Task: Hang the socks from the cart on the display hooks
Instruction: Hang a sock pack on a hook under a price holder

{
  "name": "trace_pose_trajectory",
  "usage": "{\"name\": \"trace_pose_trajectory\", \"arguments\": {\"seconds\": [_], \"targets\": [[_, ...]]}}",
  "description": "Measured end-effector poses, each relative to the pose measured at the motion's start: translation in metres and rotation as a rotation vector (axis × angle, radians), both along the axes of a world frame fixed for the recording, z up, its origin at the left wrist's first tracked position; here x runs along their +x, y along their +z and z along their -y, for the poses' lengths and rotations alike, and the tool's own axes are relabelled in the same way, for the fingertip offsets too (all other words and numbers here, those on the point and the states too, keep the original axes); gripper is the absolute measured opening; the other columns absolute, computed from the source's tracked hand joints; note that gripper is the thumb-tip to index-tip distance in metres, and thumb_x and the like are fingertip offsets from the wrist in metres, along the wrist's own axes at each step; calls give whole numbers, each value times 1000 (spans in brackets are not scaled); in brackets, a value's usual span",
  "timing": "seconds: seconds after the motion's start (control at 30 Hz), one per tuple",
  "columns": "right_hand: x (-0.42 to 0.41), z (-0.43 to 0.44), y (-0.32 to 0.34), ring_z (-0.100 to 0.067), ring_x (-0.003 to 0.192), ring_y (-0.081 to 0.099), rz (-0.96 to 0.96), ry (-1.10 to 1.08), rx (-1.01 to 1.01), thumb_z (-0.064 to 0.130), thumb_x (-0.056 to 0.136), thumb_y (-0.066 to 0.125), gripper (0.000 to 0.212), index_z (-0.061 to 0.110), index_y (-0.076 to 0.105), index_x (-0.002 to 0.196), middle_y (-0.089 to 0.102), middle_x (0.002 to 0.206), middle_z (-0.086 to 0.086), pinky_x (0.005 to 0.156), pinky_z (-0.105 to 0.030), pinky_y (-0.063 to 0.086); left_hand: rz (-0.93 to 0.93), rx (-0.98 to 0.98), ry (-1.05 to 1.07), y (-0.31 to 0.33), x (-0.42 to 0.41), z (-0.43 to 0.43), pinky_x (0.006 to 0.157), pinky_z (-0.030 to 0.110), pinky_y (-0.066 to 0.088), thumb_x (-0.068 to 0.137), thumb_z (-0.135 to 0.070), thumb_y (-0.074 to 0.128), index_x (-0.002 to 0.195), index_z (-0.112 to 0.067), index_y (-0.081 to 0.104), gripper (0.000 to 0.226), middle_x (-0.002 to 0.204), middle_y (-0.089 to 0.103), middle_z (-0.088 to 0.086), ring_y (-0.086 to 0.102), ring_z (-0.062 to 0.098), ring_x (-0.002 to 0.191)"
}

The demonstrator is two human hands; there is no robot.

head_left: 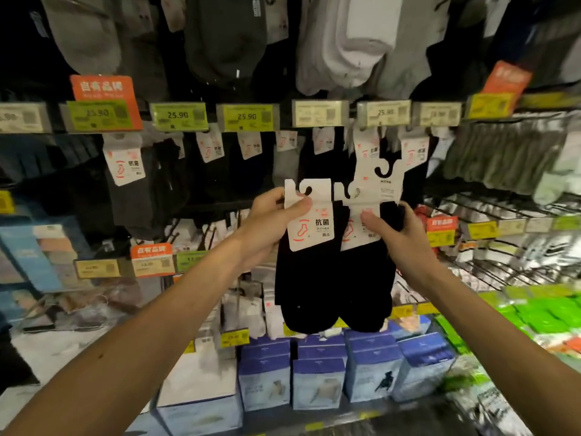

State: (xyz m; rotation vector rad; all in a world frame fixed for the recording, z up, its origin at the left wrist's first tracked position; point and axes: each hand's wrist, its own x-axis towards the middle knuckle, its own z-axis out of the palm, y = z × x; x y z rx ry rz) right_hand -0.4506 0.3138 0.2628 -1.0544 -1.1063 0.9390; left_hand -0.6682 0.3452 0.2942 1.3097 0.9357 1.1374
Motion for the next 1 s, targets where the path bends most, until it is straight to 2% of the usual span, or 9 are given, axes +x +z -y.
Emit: {"name": "trace_pose_trajectory", "arguments": {"seconds": [0.13,0.23,0.37,0.43,0.53,0.6,0.7,0.83,1.0], "targets": [[44,-9,2,-17,99,73,33,-74,13,15,87,74,37,9,59,120,73,111,-3,80,-30,58,-26,41,6,3,40,-12,90,36,58,95,-11,63,103,-13,66,8,104,75,7,72,20,99],[77,-14,3,-10,89,74,53,-117,29,14,86,75,25,17,61,106,76,97,7,73,-24,58,-193,192,126,2,74,-27,91,40,57,96,-14,64,108,-13,61,12,105,73,5,71,16,98],[120,-22,5,-11,90,74,64,-106,13,16,87,75,27,15,61,109,76,99,7,76,-29,58,-289,290,140,10,114,-39,73,19,55,100,-14,59,120,-24,43,27,97,64,-12,64,-6,82],[138,-25,7,-15,94,74,57,-94,12,19,86,75,39,8,58,119,75,108,0,80,-34,59,-282,277,145,16,128,-47,68,17,55,101,-14,57,126,-23,42,31,98,63,-12,64,0,87],[157,-27,13,-14,96,73,43,-52,33,17,88,73,41,7,56,124,74,112,-2,75,-26,60,-242,274,146,25,143,-61,78,27,58,101,-12,56,144,-24,36,49,118,63,-2,66,16,105],[165,-29,18,-14,98,73,41,-28,47,17,89,73,39,9,57,123,74,112,-1,78,-27,59,-242,287,154,30,151,-70,77,22,57,101,-12,56,151,-25,30,58,131,57,1,65,11,104],[174,-36,23,-14,100,72,35,-1,55,20,89,74,34,14,58,118,73,113,0,86,-33,58,-250,308,181,34,161,-77,78,21,57,101,-11,56,152,-23,29,58,125,58,-2,63,2,96],[181,-44,27,-11,98,72,32,23,60,21,88,75,29,18,59,112,73,110,1,87,-34,57,-310,326,197,31,167,-84,91,35,56,101,-11,56,150,-26,31,58,124,60,-5,63,13,111],[188,-55,29,-15,102,72,61,55,78,23,87,76,36,14,58,117,72,114,-1,94,-41,57,-338,390,277,34,171,-82,69,19,56,101,-9,54,149,-26,32,56,113,59,-13,66,3,97]]}}
